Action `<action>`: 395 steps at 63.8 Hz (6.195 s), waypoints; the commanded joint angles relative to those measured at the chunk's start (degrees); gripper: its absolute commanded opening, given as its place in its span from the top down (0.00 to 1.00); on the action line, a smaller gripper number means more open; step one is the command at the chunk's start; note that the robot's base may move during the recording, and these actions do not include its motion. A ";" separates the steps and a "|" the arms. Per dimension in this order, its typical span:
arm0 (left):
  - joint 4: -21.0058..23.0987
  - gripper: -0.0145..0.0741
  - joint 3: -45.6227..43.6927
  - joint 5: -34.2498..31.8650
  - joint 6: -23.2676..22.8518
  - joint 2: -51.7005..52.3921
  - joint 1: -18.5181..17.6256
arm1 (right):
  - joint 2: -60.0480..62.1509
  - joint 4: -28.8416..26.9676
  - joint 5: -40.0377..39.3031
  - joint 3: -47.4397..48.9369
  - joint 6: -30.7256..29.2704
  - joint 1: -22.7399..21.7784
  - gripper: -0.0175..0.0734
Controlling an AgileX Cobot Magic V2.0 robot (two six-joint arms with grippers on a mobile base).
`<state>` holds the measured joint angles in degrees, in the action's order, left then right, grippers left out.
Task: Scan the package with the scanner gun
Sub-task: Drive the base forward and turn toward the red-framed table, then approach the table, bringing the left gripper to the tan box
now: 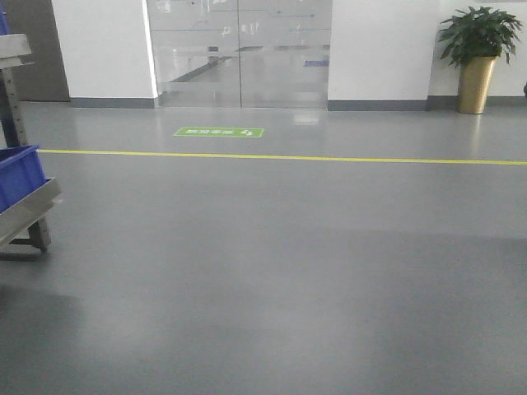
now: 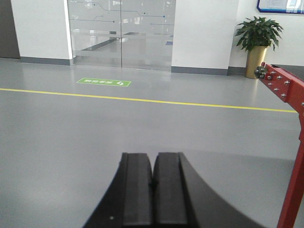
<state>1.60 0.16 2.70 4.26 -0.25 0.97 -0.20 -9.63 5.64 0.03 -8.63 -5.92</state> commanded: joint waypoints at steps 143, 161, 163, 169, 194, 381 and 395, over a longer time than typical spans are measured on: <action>0.19 0.96 -0.16 -1.04 -0.38 0.25 0.04 | 0.20 0.05 -1.26 -0.03 -0.31 -0.28 0.98; 0.19 0.96 -0.16 -1.04 -0.38 0.25 0.04 | 0.20 0.05 -1.26 -0.03 -0.31 -0.28 0.98; 0.19 0.96 -0.16 -1.04 -0.38 0.25 0.04 | 0.20 0.05 -1.26 -0.03 -0.31 -0.28 0.98; 0.19 0.96 -0.16 -1.04 -0.38 0.25 0.04 | 0.20 0.05 -1.26 -0.03 -0.31 -0.28 0.98; 0.19 0.96 -0.16 -1.04 -0.38 0.25 0.04 | 0.20 0.05 -1.26 -0.03 -0.31 -0.28 0.98; 9.45 0.96 -0.16 -24.13 -0.38 0.25 0.04 | 0.20 -6.21 -8.67 2.45 -0.31 3.11 0.98; 9.94 0.96 -13.35 -11.78 -0.38 -0.35 0.04 | -0.79 -6.06 -0.46 17.76 -0.31 3.11 0.98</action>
<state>11.74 -8.01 -13.48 4.26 -0.14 0.97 -0.07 -15.33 2.36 12.64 -8.63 -3.03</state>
